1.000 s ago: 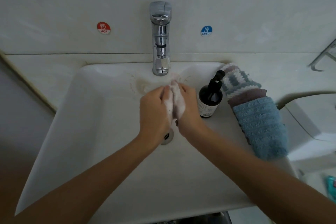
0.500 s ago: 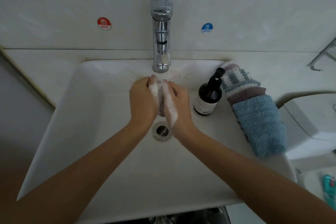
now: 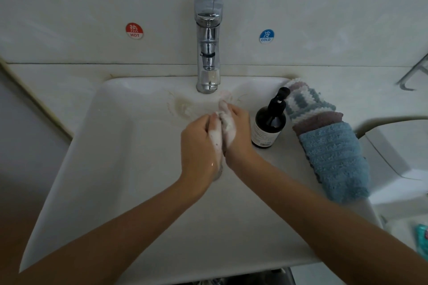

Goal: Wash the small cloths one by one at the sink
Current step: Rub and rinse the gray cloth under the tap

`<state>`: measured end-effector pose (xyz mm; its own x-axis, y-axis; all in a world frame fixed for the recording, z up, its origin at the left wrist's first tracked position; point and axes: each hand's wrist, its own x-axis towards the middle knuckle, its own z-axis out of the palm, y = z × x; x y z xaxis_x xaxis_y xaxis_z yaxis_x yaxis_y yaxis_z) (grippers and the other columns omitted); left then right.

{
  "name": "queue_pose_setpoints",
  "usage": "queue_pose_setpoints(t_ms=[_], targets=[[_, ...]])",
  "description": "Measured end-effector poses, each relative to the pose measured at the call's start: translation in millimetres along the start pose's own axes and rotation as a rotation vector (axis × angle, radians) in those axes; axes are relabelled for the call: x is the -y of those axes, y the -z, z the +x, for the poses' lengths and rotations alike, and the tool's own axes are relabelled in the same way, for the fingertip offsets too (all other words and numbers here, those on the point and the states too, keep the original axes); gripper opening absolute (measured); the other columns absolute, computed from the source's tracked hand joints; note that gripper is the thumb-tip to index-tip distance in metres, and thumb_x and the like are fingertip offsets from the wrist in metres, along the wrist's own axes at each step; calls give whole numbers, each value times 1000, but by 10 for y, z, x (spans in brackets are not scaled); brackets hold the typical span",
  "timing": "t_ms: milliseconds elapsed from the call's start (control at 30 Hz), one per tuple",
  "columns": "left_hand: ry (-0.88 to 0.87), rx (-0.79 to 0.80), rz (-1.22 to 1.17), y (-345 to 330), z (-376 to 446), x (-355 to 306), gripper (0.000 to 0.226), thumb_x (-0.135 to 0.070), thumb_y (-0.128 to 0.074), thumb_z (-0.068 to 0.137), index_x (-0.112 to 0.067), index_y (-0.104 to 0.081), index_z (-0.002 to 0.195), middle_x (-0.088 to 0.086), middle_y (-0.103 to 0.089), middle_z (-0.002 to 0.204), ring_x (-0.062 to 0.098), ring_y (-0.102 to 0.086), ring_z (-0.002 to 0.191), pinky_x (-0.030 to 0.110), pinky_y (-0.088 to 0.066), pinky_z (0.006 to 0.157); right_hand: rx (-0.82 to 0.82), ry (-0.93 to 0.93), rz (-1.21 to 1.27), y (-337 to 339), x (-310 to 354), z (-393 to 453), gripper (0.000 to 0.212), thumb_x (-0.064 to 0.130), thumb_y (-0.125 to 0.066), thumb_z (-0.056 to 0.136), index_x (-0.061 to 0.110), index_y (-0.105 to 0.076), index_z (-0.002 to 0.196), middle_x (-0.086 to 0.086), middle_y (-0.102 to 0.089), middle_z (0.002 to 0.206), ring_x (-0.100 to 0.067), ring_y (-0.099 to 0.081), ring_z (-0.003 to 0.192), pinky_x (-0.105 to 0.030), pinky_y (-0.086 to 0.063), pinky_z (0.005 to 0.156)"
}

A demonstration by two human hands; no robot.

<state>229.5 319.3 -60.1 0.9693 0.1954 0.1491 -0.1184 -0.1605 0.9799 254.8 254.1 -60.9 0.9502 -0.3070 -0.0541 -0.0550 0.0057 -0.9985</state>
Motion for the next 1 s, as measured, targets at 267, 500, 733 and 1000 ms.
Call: queue_pose_setpoints(t_ms=[267, 500, 733, 1000], targets=[[5, -50, 13, 3, 175, 17, 45, -19, -49, 98, -13, -51, 54, 3, -52, 50, 18, -53, 49, 32, -44, 53, 40, 8, -41, -27, -8, -74, 46, 20, -48, 102, 19, -52, 56, 9, -53, 49, -10, -55, 56, -35, -46, 58], [21, -36, -7, 47, 336, 40, 51, -17, -50, 99, -18, -41, 48, -9, -41, 40, 7, -41, 43, 29, -35, 53, 45, 61, -94, -35, -34, -250, 41, 22, -45, 103, 14, -51, 63, 0, -52, 57, -19, -52, 61, -40, -45, 59], [-75, -15, 22, -9, 107, 5, 42, -23, -51, 99, -11, -51, 58, 0, -51, 51, 20, -54, 52, 42, -49, 56, 0, -2, -46, 29, 19, -60, 44, 22, -48, 103, 18, -44, 59, 11, -43, 47, -13, -46, 55, -32, -42, 55], [-162, 196, 118, 357, 459, -31, 57, -38, -56, 94, 7, -46, 62, 14, -42, 51, 18, -40, 48, 31, -35, 51, 171, -104, -5, 255, 303, -120, 49, 44, -52, 97, -3, -66, 102, -8, -66, 72, -16, -56, 54, -19, -36, 44]])
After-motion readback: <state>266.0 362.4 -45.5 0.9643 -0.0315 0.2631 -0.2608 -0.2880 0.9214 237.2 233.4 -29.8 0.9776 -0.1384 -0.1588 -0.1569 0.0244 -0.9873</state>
